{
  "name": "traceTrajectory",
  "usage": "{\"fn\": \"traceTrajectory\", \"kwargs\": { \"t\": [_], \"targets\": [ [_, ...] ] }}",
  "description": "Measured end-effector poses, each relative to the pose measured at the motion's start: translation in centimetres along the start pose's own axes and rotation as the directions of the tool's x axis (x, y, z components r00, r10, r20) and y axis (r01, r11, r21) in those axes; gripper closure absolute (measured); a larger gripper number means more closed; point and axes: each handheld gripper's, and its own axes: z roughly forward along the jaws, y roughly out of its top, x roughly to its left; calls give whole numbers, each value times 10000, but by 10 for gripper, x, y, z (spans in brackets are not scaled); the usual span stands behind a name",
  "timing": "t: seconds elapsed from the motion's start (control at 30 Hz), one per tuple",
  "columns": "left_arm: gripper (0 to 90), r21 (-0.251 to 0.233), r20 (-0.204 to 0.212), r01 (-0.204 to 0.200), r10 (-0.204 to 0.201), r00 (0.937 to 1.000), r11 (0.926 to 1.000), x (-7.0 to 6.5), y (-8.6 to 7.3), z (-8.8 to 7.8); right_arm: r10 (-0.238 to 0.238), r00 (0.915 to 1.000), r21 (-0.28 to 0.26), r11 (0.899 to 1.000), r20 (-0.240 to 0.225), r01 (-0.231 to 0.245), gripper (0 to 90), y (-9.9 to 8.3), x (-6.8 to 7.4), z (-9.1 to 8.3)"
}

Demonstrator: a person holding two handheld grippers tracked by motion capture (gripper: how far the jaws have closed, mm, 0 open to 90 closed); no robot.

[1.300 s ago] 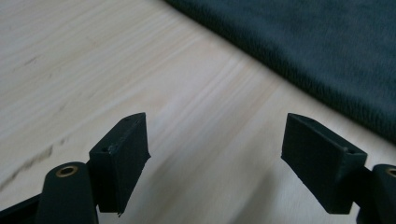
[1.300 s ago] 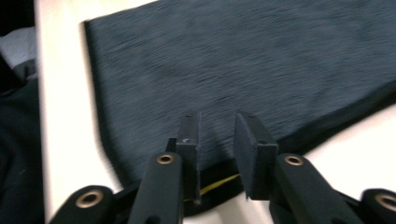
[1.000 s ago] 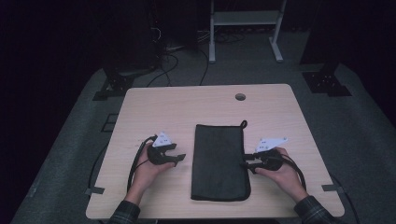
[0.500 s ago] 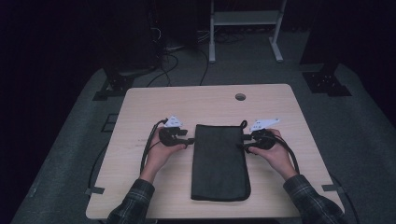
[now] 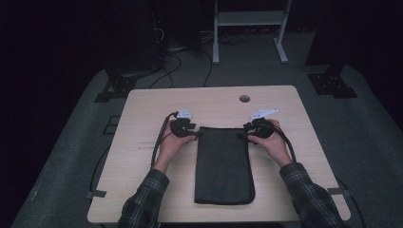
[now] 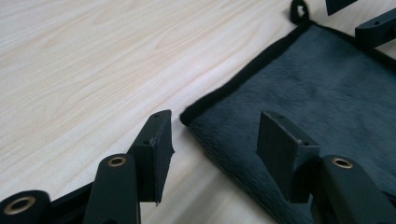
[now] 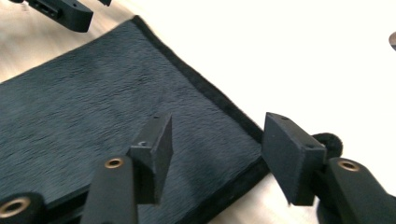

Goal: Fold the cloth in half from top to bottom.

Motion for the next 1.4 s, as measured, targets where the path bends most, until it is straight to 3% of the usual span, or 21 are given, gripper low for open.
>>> {"fn": "traceTrajectory", "kwargs": {
  "t": [0.2,0.33,0.57,0.73,0.93,1.03,1.2,1.4],
  "targets": [
    [445,133,34,187,-187,9998,9997,5,1,14,269,9996,82,9996,65,-270,383,2,-11,9],
    [447,464,-152,-34,41,9999,9989,3,4,20,208,9996,431,9988,193,-216,369,-2,-14,15],
    [519,744,10,-94,93,10000,9972,2,2,27,-26,9995,540,9985,324,9,369,-8,-12,21],
    [611,929,116,-120,110,9999,9956,-1,3,26,-104,9998,571,9983,145,96,483,-9,-10,20],
    [783,1262,365,383,-432,9984,9913,-5,6,26,-94,9998,702,9975,-199,108,687,-7,-6,19],
    [809,1347,371,508,-563,9977,9896,-7,6,25,189,9991,716,9973,-371,-162,751,-8,-5,18],
    [822,1213,309,760,-803,9963,9897,-7,6,22,557,9979,768,9956,-334,-530,792,-7,-4,19],
    [829,522,56,729,-733,9973,9960,1,21,6,636,9978,456,9970,-209,-626,793,7,-7,16]
  ]
}}
